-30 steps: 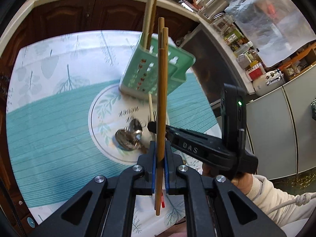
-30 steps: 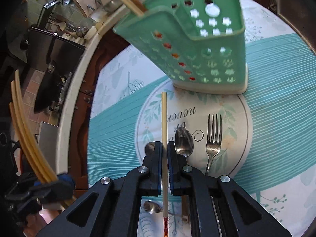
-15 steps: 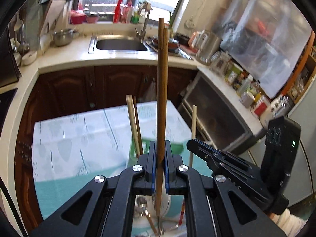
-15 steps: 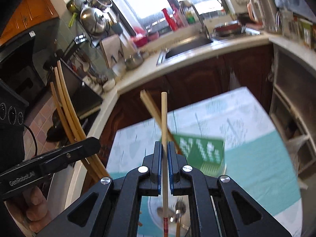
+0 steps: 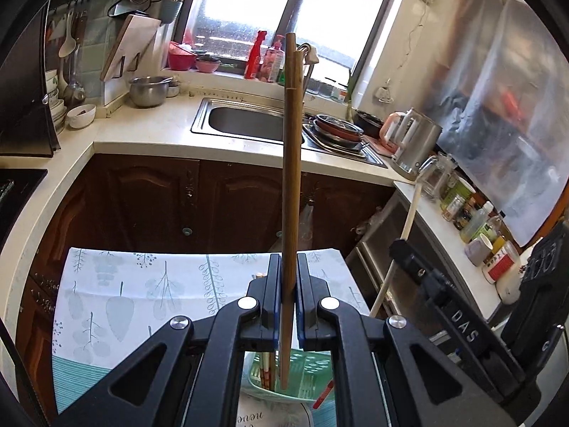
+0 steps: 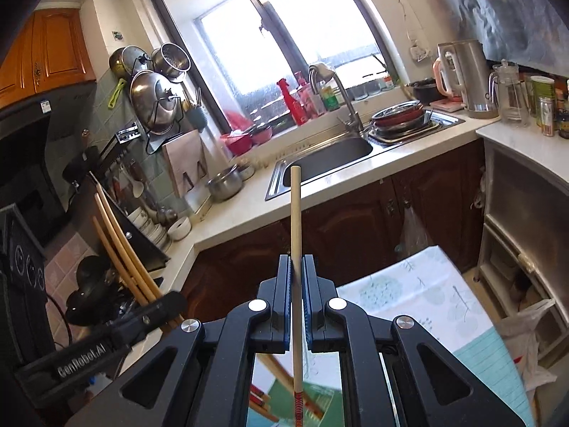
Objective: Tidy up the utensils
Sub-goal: 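Drop the chopsticks into the caddy, opening the left tool then the right tool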
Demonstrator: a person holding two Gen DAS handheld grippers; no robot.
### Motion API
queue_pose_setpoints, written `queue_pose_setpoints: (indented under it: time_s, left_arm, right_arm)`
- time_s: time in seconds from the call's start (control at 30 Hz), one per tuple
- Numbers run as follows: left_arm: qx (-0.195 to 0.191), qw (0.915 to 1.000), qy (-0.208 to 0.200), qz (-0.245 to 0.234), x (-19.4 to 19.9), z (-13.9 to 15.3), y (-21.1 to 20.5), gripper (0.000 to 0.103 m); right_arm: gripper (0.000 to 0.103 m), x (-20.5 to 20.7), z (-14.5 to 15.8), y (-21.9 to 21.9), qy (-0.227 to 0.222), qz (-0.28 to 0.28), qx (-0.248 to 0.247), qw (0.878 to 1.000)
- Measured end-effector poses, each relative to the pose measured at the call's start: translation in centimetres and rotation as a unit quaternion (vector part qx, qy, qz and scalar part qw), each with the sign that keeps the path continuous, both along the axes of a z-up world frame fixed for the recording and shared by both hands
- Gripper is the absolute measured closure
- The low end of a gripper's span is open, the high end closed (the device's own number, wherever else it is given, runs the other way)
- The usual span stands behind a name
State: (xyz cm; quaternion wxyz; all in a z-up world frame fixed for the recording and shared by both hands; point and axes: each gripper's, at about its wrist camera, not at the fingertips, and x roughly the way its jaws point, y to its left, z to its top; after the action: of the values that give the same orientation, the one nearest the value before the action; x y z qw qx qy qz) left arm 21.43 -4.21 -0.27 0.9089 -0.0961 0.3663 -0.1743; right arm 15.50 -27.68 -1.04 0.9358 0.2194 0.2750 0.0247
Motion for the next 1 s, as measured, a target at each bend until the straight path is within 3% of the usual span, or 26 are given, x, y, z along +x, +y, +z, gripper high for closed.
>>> queue_pose_setpoints:
  time_s: [0.27,0.47,0.7,1.0]
  left_arm:
    - [0.001,1.0000,-0.002,0.007,-0.1,-3.8,-0.1,0.099]
    - [0.006,0.9998,-0.013,-0.014,-0.7,-5.3,-0.6,0.099]
    - [0.006,0.9995,-0.005,-0.031,-1.2,-6.8,-0.4,0.099]
    - [0.010,0.9989,0.012,-0.045,-2.4,-8.1,0.2,0.099]
  right_arm:
    - [0.098,5.4,-3.9,2.8,-0.016,0.005,-0.041,0.999]
    - [0.098,6.6,-7.5,4.6,-0.038,0.006,-0.050,0.998]
    - [0.098,5.3,-10.9,5.9,-0.063,0.054,-0.059,0.995]
    - [0.097,1.7,-14.8,7.5,-0.053,0.116,-0.084,0.988]
